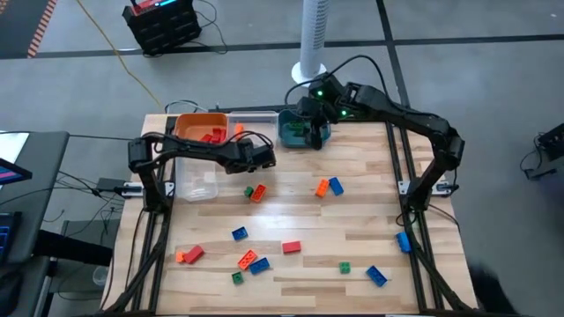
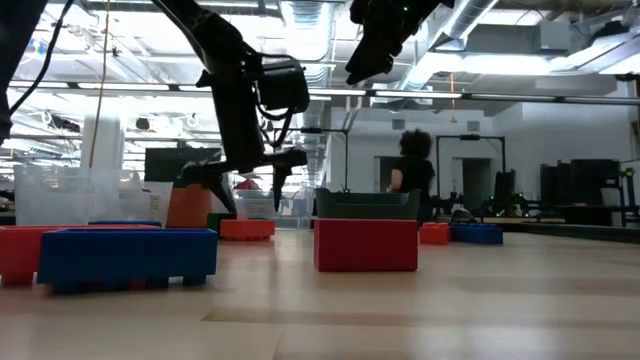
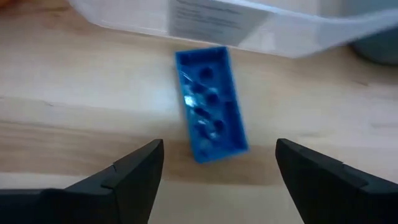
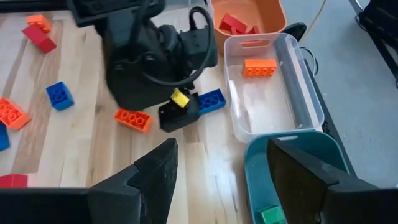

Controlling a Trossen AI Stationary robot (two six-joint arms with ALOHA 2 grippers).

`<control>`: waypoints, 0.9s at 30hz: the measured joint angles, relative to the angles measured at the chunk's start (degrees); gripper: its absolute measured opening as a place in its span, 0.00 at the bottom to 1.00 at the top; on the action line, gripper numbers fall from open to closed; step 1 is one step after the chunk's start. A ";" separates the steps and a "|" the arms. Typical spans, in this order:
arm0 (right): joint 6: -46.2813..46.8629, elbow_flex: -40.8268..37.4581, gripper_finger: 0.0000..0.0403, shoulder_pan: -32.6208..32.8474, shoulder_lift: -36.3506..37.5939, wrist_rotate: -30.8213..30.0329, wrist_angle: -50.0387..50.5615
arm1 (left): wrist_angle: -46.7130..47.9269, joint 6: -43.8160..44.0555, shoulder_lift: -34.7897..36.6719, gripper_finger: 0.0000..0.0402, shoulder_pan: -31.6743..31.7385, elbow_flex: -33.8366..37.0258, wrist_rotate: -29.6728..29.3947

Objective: Sort blocks
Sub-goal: Put the blue game piece into the bottom transparent bin

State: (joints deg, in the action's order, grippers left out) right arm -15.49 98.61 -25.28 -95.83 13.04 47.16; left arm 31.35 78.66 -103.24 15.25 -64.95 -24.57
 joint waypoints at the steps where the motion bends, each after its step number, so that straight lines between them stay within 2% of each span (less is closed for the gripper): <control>1: -0.02 0.00 0.63 0.17 0.00 0.00 0.00 | 0.06 -0.03 0.00 0.76 0.21 0.30 -0.02; 10: -0.02 0.00 0.63 0.22 0.00 0.37 0.00 | -5.57 -4.21 -0.02 0.76 2.42 3.57 0.08; 18: -0.02 0.00 0.63 0.20 0.00 0.39 0.00 | -3.90 -6.14 -0.04 0.76 3.25 3.67 2.27; 22: -0.02 0.00 0.63 0.20 0.00 0.39 -0.06 | -2.97 -6.20 -0.04 0.70 3.23 3.67 3.12; 27: 0.00 0.00 0.63 0.18 0.00 0.42 -0.87 | -2.89 -6.24 -0.04 0.58 3.23 3.67 3.27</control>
State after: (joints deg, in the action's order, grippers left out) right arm -15.49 98.61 -25.10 -95.83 13.45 46.28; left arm 28.46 72.42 -103.28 18.48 -61.28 -21.30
